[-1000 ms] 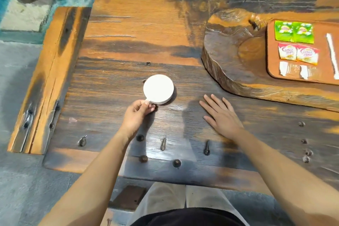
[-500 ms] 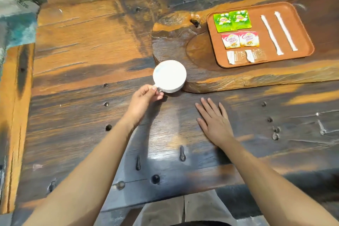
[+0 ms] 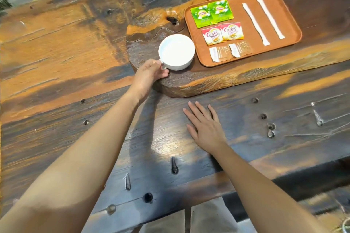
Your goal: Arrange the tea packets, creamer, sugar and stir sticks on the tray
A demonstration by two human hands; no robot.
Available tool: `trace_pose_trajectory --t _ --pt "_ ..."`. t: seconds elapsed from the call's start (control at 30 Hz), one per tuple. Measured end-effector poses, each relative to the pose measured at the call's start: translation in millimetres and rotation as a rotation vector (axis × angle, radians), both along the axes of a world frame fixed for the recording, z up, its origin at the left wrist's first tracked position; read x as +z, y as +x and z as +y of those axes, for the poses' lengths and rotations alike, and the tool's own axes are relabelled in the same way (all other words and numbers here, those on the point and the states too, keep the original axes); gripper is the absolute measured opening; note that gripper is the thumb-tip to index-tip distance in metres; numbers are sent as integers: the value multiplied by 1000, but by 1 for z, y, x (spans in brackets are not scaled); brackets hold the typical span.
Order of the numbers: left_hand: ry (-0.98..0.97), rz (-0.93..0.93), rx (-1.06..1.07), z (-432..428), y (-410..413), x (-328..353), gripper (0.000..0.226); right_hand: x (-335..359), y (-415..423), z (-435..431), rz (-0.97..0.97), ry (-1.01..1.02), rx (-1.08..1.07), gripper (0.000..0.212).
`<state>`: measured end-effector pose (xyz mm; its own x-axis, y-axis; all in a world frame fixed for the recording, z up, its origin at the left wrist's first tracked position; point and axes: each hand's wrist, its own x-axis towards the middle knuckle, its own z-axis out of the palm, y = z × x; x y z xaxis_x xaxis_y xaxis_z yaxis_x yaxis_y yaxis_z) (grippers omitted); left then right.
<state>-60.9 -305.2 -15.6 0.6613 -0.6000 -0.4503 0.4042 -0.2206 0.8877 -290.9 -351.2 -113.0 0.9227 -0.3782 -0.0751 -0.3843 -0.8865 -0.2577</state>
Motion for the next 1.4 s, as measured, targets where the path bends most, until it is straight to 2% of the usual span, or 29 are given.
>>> trace_pose_trajectory --t 0.43,0.87,1.1,1.23,1.4 --pt "83 -84 -85 -23 11 1 27 4 1 0 71 5 8 50" --pt "149 -202 16 -30 5 -8 23 5 1 0 73 21 17 50" --pt "153 -164 54 -32 5 -1 19 3 1 -1 92 6 47 51" --pt "157 -143 111 -31 4 1 8 3 1 -1 89 12 60 52" --pt "165 -149 181 -32 0 4 14 1 0 -2 53 22 53 52"
